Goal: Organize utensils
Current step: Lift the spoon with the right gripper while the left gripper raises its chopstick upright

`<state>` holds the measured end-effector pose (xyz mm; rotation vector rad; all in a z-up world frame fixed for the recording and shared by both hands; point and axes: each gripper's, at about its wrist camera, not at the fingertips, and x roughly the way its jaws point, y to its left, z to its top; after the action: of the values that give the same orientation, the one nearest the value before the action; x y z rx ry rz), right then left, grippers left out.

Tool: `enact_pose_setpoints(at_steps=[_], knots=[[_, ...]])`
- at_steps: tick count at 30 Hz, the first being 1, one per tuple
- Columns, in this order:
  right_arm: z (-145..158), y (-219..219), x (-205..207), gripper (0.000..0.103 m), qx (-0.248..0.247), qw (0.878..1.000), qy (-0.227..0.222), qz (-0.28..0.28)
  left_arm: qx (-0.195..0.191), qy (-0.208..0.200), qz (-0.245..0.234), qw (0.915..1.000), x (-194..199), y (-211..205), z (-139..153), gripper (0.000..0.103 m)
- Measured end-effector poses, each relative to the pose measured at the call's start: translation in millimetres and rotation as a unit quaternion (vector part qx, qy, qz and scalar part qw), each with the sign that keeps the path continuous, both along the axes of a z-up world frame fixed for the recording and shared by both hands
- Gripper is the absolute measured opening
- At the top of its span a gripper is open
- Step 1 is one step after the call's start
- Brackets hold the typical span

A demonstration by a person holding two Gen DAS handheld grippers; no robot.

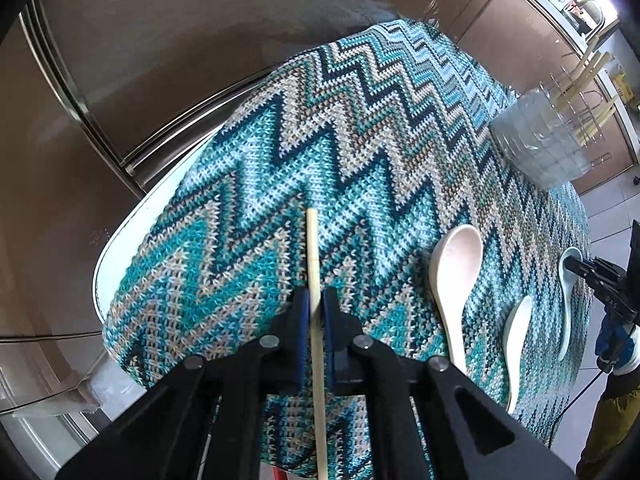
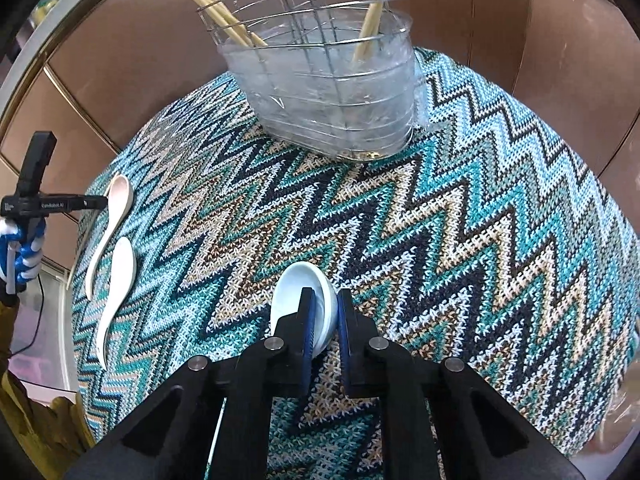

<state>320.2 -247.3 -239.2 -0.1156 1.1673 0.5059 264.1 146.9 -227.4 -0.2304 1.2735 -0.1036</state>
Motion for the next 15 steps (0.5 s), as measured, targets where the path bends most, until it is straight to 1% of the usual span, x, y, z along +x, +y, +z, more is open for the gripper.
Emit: enact_pose_setpoints(at_steps=[5,15], knots=[[6.4,0.8,-9.8,0.008,-0.01,1.0,-0.013,0.0,0.008,-0.011,-0.002,0.9999,-2.3,-1.9,1.1,0.005],[29.4,-16.4,-41.9,0.007,-0.006,0.999,-0.04,-0.021,-0.009,-0.036,0.01,0.9993,-7.4,2.1,14.3,0.005]])
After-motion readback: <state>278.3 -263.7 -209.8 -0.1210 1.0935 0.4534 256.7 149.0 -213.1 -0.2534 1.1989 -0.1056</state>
